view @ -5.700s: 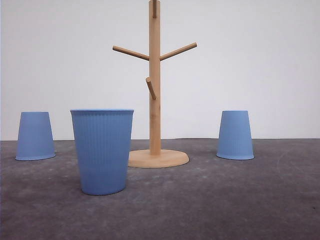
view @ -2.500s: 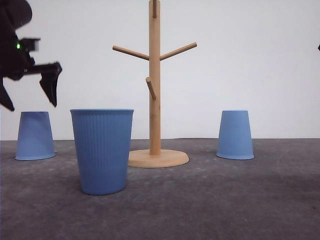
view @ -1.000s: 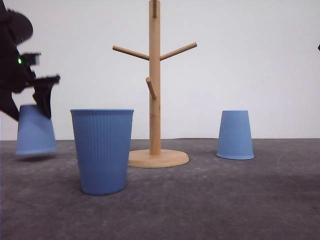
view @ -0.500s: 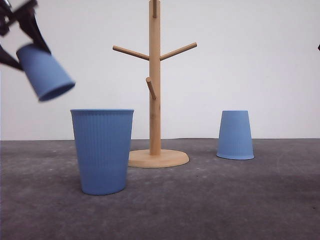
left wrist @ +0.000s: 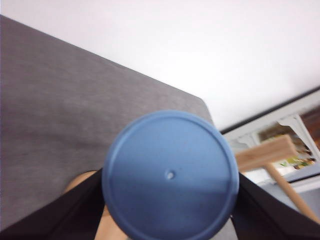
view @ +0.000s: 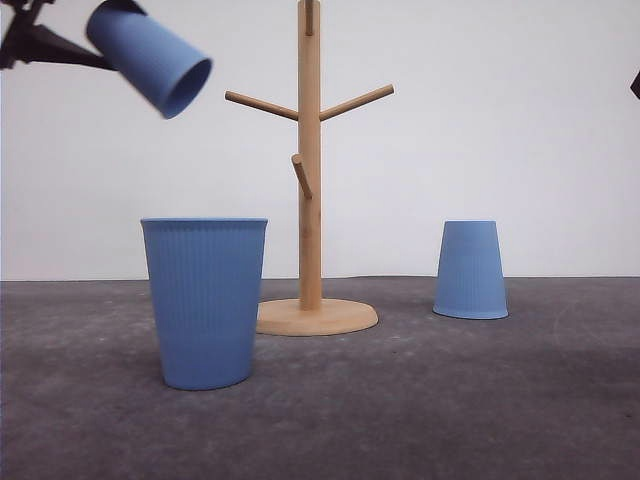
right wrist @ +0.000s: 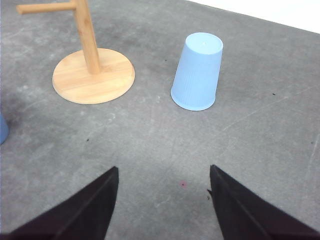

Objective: Place three cups

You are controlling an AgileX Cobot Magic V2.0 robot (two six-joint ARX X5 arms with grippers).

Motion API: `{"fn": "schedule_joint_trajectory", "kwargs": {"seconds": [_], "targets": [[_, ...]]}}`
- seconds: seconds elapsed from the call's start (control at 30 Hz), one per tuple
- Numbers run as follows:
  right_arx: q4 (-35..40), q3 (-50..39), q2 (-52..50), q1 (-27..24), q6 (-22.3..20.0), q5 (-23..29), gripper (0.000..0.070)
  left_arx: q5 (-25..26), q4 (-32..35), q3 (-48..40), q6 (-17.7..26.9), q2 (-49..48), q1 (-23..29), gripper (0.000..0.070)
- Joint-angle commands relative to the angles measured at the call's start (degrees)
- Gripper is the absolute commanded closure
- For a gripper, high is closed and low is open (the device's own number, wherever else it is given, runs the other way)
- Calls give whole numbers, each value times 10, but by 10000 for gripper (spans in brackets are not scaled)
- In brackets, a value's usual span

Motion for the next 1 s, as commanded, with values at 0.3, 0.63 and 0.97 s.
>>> {"fn": "schedule_joint_trajectory", "kwargs": {"seconds": [0.3,0.63,0.97], "targets": [[7,8,2,2,16,-1,332,-31,36,12,-22,44,-57,307],[7,8,2,2,16,-1,332,-31,42,12,-22,78,-92,307],[7,8,2,2,16,-1,332,-46,49,12,-12,102,-113,257]]}}
